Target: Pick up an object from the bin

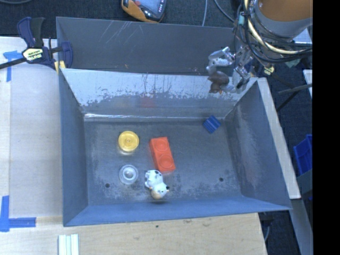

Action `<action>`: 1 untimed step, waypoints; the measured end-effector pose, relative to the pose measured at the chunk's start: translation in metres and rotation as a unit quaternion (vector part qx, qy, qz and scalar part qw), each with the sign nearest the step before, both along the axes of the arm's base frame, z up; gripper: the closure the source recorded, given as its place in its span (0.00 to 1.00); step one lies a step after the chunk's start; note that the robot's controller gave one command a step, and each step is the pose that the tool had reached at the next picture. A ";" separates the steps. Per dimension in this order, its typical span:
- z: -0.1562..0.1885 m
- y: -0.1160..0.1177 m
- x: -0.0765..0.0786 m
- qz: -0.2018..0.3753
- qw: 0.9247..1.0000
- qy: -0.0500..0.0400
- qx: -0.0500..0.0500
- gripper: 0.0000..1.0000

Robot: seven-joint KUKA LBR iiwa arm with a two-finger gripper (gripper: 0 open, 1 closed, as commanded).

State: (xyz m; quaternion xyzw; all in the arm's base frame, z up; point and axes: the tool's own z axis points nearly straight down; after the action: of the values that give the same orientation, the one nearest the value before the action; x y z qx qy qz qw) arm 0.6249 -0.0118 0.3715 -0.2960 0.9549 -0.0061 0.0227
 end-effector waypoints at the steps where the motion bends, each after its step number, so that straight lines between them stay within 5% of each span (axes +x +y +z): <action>1: -0.070 -0.014 -0.018 -0.073 0.997 0.002 0.004 1.00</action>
Offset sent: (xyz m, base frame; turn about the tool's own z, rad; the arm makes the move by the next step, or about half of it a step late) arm -0.0178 -0.0128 -0.0669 0.1440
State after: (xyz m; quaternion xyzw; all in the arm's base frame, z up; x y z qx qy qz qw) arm 0.6071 -0.0260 0.3013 -0.2252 0.9741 -0.0037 0.0215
